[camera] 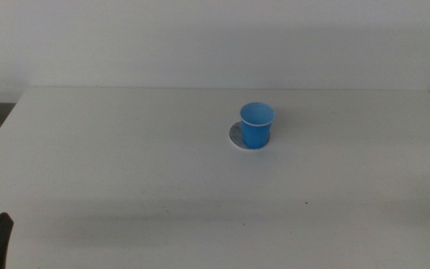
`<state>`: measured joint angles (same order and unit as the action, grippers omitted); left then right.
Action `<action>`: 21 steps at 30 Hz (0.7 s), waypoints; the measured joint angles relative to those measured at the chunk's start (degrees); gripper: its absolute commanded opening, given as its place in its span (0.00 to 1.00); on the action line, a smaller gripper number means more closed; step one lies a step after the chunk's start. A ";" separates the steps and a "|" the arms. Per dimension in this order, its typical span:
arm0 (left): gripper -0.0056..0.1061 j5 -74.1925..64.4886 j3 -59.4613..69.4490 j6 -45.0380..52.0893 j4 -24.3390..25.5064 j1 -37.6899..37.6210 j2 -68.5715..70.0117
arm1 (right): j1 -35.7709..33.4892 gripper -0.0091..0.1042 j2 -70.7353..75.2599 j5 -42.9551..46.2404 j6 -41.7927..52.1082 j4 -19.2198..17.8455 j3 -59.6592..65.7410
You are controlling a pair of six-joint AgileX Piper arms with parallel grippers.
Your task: Place an empty cup on a cup mat.
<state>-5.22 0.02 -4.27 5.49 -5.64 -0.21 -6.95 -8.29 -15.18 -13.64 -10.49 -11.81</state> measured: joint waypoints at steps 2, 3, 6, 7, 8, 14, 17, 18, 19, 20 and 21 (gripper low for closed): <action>0.89 0.00 0.00 0.00 0.00 0.00 0.00 | 0.00 0.87 3.79 -0.47 -0.14 -0.32 1.76; 0.89 0.00 0.00 0.00 0.00 0.00 0.00 | 0.00 0.87 5.72 -0.78 -0.14 -0.43 2.74; 0.89 0.00 0.00 0.00 0.00 0.00 0.00 | 0.13 0.87 7.93 -2.13 -0.14 -1.95 5.43; 0.89 0.00 0.00 0.00 0.00 0.00 0.00 | 0.27 0.87 7.97 -2.57 -0.14 -2.09 6.31; 0.89 0.00 0.00 0.00 0.00 0.00 0.00 | 0.40 0.87 8.07 -2.66 -0.14 -2.09 7.02; 0.89 0.00 0.00 0.00 0.00 0.00 0.00 | 1.14 0.87 8.07 0.00 -0.14 -0.69 11.27; 0.89 0.00 0.00 0.00 0.00 0.00 0.00 | 1.16 0.87 8.07 1.87 -0.14 0.02 11.53; 0.89 0.00 0.00 0.00 0.00 0.00 0.00 | 1.16 0.87 8.07 2.55 -0.14 0.02 11.64; 0.89 0.00 0.00 0.00 0.00 0.00 0.00 | 1.16 0.87 8.07 3.05 -0.14 0.02 11.64; 0.89 0.00 0.00 0.00 0.00 0.00 0.00 | 1.16 0.87 8.07 3.21 -0.14 0.02 11.64; 0.89 0.00 0.00 0.00 0.00 0.00 0.00 | 1.16 0.87 8.07 3.36 -0.14 0.02 11.64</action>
<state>-5.22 0.02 -4.27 5.49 -5.64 -0.21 -5.79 -0.22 -11.82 -13.77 -10.47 -0.17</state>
